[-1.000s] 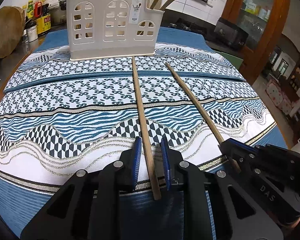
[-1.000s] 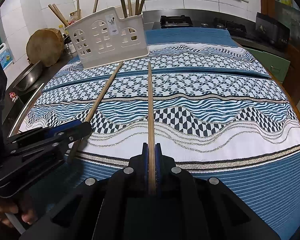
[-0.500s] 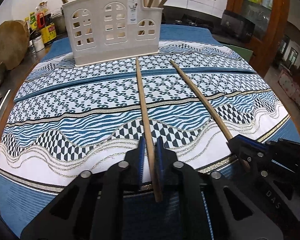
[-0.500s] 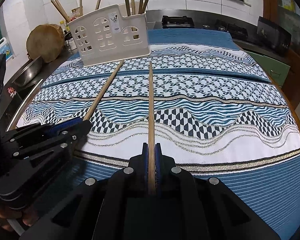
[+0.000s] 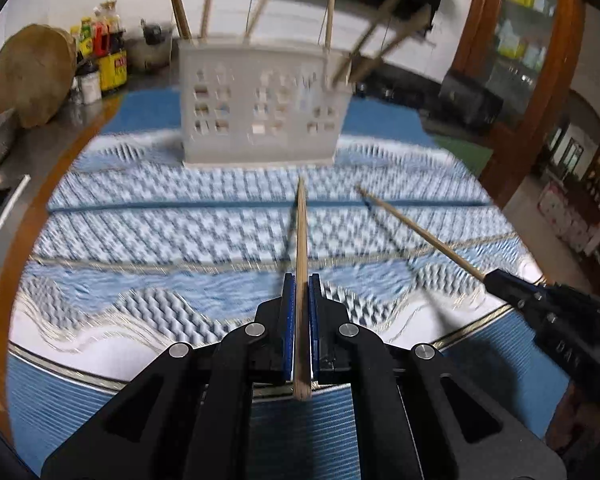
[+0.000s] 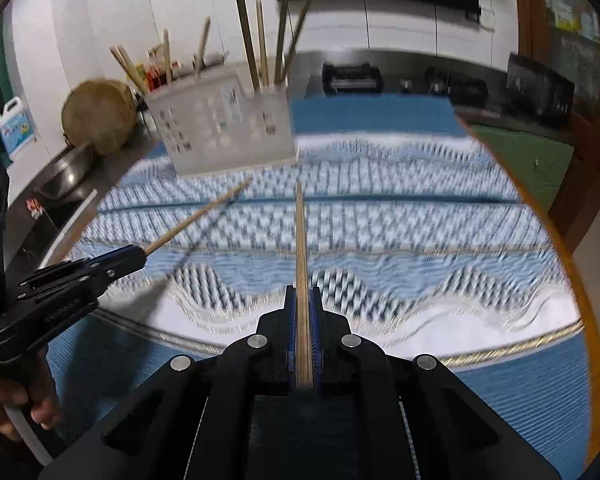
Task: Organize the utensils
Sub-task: 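Lift both chopsticks upright and carry them over the white caddy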
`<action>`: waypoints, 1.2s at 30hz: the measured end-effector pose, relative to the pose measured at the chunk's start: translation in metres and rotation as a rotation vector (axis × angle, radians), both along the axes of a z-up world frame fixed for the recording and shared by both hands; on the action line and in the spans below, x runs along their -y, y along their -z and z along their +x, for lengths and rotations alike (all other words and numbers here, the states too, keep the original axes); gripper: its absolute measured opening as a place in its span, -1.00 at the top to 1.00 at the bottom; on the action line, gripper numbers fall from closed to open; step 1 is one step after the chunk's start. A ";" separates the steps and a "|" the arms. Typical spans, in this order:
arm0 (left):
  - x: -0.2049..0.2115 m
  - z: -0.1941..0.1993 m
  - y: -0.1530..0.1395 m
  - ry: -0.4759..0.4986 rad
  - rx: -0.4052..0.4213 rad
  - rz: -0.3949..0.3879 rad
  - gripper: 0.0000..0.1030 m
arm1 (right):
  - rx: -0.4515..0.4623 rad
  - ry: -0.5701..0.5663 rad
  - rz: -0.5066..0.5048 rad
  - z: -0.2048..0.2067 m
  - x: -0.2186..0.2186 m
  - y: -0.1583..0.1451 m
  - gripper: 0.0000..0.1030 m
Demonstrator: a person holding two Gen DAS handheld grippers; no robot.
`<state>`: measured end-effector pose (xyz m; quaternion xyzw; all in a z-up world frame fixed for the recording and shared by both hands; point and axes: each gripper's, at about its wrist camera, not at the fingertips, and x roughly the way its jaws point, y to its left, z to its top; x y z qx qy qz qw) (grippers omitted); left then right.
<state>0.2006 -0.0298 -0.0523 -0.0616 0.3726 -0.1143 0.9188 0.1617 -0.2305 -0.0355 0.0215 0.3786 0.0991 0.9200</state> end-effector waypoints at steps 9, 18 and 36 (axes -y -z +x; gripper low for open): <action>-0.027 0.012 -0.053 -0.012 0.099 -0.051 0.90 | 0.085 -0.075 -0.003 0.028 0.006 -0.076 0.87; -0.042 0.039 -0.078 0.030 0.105 -0.042 0.90 | 0.102 -0.146 0.003 0.069 -0.004 -0.141 0.87; -0.049 0.060 -0.129 0.074 0.163 -0.017 0.90 | 0.159 -0.131 -0.044 0.153 -0.029 -0.228 0.87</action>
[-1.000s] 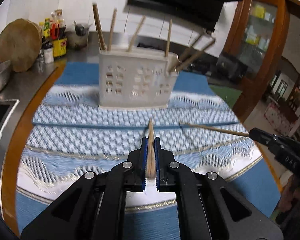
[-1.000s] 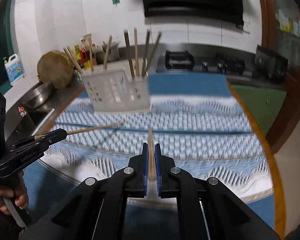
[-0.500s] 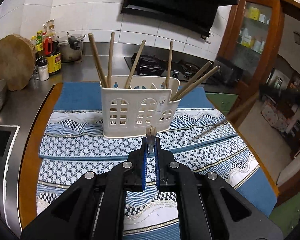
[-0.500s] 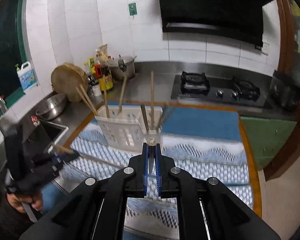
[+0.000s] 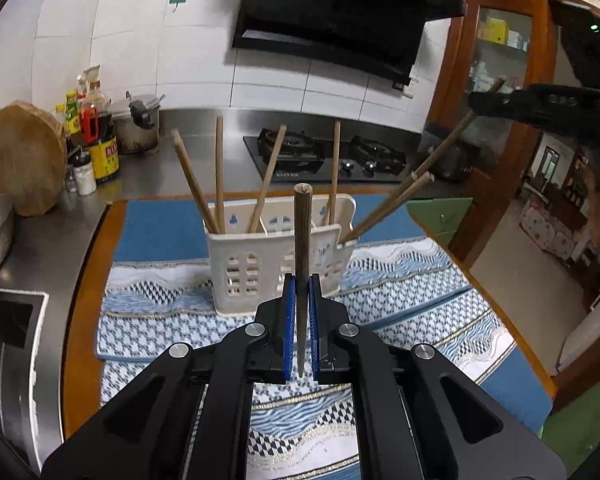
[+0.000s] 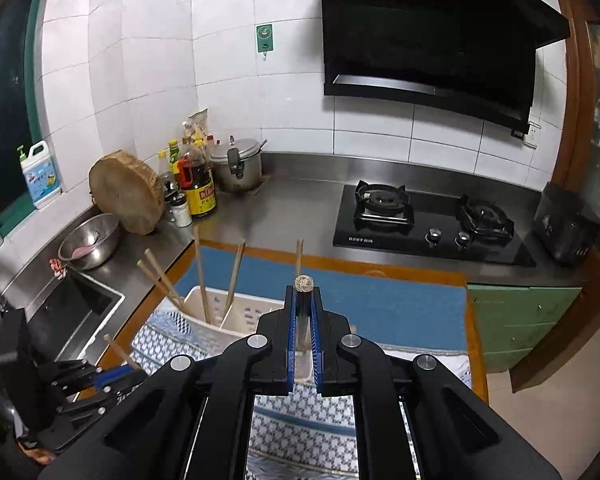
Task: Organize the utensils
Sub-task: 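Lift both chopsticks upright and carry them over the white caddy, then lower both chopsticks into the caddy and open both tools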
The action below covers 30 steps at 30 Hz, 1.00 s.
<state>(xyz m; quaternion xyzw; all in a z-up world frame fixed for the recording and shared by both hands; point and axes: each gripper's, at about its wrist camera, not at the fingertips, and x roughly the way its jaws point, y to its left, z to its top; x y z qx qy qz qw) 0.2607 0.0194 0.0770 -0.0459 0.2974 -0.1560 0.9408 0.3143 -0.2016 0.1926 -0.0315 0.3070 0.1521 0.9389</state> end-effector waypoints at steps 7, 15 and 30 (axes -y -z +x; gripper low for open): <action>-0.005 0.001 -0.044 -0.013 0.086 0.012 0.90 | -0.050 -0.005 -0.038 0.031 -0.014 0.020 0.87; -0.009 0.020 -0.104 -0.065 0.201 0.062 0.90 | -0.107 -0.018 -0.078 0.051 -0.025 0.048 0.87; -0.014 0.092 -0.084 -0.146 0.134 0.016 0.90 | -0.149 -0.033 -0.109 0.062 -0.025 0.070 0.87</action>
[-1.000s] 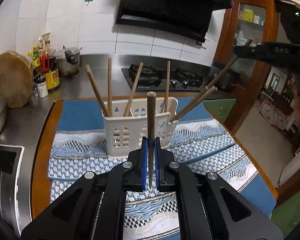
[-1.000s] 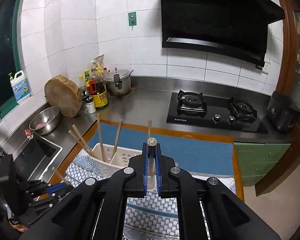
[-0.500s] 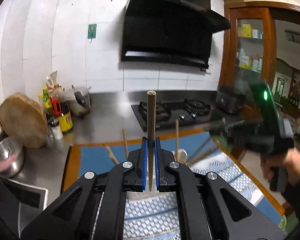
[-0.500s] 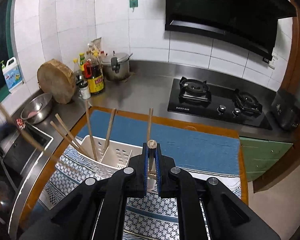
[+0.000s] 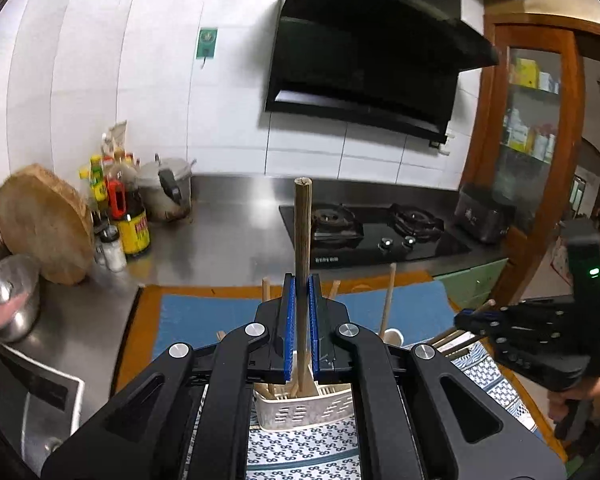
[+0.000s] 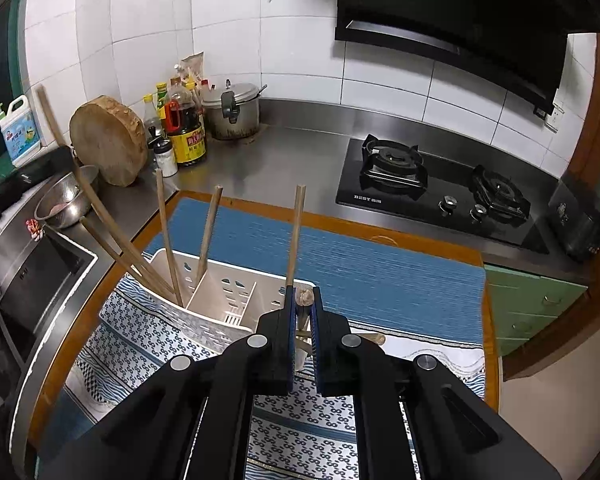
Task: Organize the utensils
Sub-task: 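Lower both chopsticks into the caddy and open both tools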
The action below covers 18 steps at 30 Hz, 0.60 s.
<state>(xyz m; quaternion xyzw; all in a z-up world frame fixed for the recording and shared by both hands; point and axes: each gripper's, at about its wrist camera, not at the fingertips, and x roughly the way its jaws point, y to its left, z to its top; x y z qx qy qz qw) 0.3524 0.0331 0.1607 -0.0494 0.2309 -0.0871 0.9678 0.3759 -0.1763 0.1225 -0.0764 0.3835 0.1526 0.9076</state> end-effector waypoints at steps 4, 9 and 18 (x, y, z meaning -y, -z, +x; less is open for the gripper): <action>-0.004 0.015 0.019 -0.004 -0.047 -0.016 0.90 | -0.005 -0.001 0.000 0.002 0.001 0.003 0.87; -0.003 0.024 0.034 0.008 -0.086 -0.028 0.90 | -0.007 -0.001 0.006 0.003 0.002 0.005 0.86; 0.007 0.025 0.043 0.025 -0.105 0.009 0.85 | 0.011 -0.003 0.007 -0.004 0.002 -0.003 0.50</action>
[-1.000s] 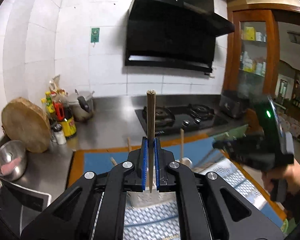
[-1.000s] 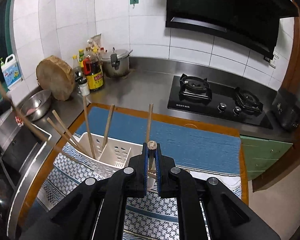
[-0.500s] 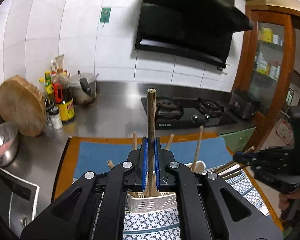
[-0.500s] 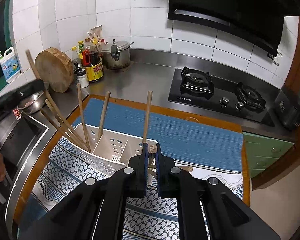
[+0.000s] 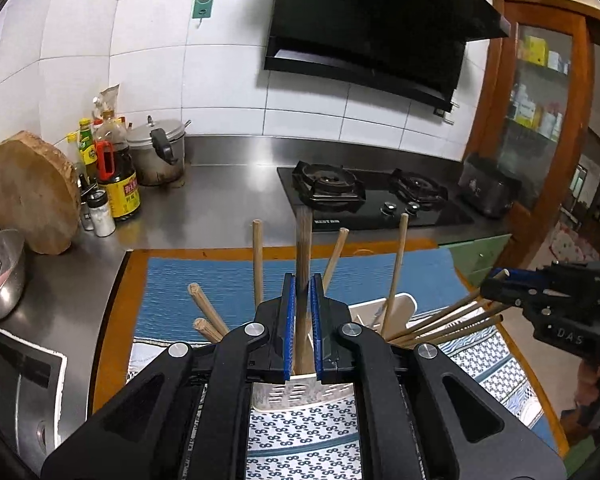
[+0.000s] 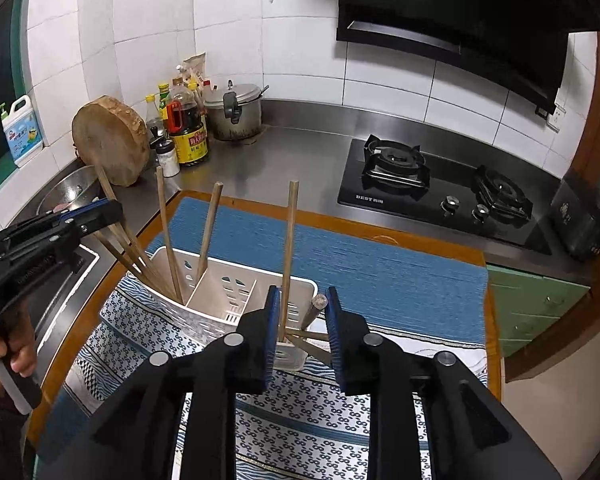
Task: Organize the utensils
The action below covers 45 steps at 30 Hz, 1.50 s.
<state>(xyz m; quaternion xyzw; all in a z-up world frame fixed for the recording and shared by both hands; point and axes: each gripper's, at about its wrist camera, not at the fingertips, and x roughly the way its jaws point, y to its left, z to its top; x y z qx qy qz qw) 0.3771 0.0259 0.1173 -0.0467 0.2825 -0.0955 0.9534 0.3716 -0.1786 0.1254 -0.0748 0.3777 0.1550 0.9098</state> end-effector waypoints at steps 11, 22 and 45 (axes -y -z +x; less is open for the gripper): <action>-0.004 -0.033 -0.011 -0.025 0.029 0.000 0.61 | 0.044 0.002 0.027 -0.035 0.012 -0.017 0.21; -0.006 -0.110 -0.009 -0.055 0.088 0.013 -0.03 | 0.092 -0.007 0.031 -0.111 0.019 -0.008 -0.41; 0.001 -0.268 0.029 -0.143 0.218 0.046 -0.90 | 0.198 0.060 0.027 -0.240 0.020 0.051 -0.81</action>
